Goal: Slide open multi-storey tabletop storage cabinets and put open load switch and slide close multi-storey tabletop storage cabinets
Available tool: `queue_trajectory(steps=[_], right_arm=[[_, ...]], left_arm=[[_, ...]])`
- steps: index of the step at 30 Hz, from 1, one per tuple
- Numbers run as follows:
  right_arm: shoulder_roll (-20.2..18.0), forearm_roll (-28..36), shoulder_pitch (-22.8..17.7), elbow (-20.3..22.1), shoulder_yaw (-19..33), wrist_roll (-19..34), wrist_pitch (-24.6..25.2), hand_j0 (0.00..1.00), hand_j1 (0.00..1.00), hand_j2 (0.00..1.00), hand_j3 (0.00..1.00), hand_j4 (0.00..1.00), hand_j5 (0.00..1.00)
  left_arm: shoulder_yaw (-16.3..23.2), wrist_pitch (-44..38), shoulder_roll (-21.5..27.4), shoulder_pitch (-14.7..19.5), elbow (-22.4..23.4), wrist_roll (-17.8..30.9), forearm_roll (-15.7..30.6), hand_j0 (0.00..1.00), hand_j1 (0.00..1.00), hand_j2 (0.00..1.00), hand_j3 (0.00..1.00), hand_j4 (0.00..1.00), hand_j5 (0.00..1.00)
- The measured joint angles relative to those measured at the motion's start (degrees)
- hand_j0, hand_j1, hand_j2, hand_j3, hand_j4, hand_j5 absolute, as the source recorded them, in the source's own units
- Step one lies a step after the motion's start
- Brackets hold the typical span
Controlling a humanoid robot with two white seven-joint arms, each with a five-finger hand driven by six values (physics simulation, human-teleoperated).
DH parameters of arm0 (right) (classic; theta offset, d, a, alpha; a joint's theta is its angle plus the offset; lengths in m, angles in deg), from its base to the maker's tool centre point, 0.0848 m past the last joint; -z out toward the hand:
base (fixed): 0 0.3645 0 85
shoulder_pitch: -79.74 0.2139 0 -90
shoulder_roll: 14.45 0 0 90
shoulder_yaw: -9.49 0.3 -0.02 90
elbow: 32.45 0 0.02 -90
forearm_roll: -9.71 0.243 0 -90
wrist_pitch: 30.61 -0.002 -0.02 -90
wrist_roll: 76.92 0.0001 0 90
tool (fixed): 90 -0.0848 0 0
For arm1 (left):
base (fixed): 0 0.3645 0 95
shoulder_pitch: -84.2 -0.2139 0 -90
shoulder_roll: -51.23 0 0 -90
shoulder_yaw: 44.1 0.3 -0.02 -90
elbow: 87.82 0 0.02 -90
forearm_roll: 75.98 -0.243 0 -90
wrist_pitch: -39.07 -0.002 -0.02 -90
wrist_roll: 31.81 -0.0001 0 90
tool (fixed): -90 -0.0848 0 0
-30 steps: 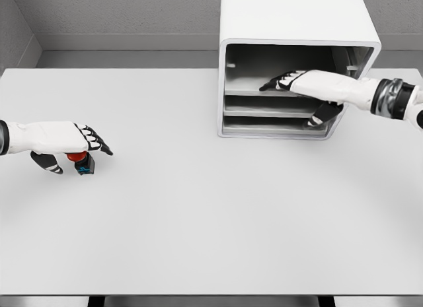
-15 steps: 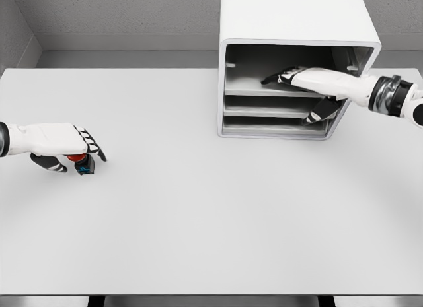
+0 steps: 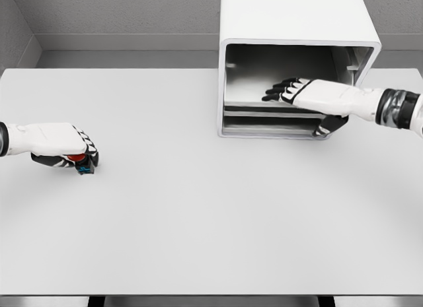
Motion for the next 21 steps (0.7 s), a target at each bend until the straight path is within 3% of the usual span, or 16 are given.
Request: queue_trajectory(steps=[6, 21], right_arm=[[-1.4, -0.4, -1.1, 2.5, 0.3, 0.0, -0.6, 1.00, 1.00, 1.00, 1.00, 1.00, 1.00], [-4.5, 3.5, -4.3, 8.4, 2.4, 0.3, -1.4, 1.00, 1.00, 1.00, 1.00, 1.00, 1.00]], left_arm=[[0.0, 0.0, 0.0, 0.0, -0.2, 0.0, 0.0, 0.45, 0.45, 0.45, 0.45, 0.45, 0.45], [-0.1, 0.0, 0.6, 2.6, -2.2, -0.6, 1.5, 0.45, 0.45, 0.45, 0.45, 0.45, 0.45]])
